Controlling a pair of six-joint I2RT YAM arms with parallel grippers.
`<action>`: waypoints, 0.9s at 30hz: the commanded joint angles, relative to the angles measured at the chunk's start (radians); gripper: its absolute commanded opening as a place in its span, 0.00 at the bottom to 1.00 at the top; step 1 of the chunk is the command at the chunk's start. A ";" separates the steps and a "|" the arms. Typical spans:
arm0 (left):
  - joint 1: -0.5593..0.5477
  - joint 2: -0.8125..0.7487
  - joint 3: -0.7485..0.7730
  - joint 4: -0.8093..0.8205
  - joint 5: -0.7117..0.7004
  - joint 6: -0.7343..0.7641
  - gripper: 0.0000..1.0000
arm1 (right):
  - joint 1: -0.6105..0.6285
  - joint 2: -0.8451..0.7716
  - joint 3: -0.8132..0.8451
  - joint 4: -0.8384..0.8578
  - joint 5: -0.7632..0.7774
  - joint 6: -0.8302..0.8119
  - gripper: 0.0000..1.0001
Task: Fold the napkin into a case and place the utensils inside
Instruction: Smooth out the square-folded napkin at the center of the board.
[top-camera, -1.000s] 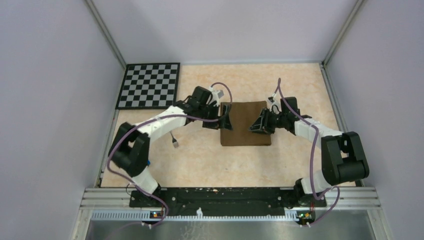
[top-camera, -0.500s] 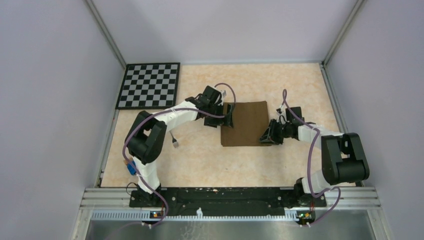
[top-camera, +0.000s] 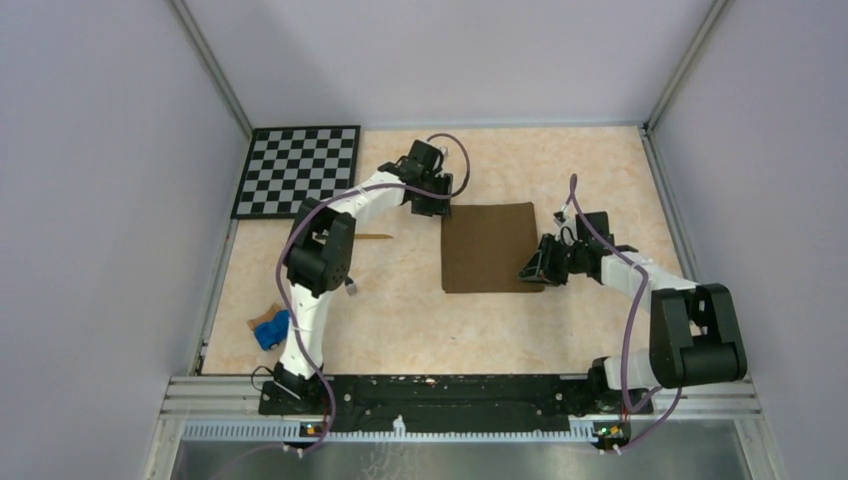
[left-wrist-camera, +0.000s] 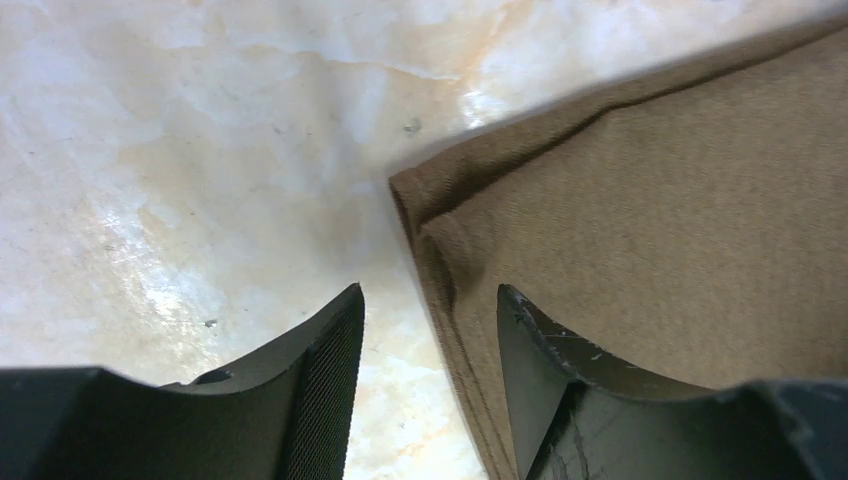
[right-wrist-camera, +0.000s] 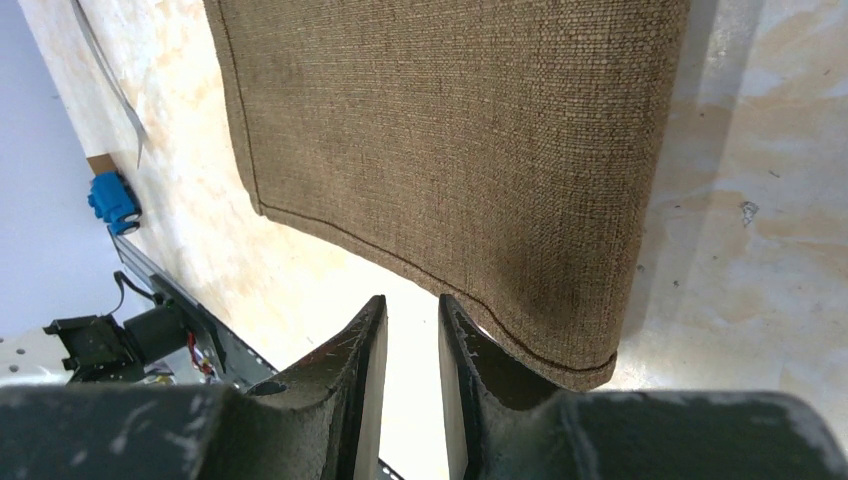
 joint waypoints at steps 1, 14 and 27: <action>0.009 0.036 0.065 -0.024 -0.008 0.039 0.55 | -0.002 -0.039 0.008 -0.002 -0.021 -0.011 0.25; 0.034 0.174 0.173 -0.008 -0.008 0.056 0.31 | -0.002 -0.059 -0.049 0.010 0.046 0.015 0.26; 0.055 0.239 0.196 -0.011 0.015 0.067 0.20 | -0.036 0.076 -0.007 0.123 0.078 0.086 0.26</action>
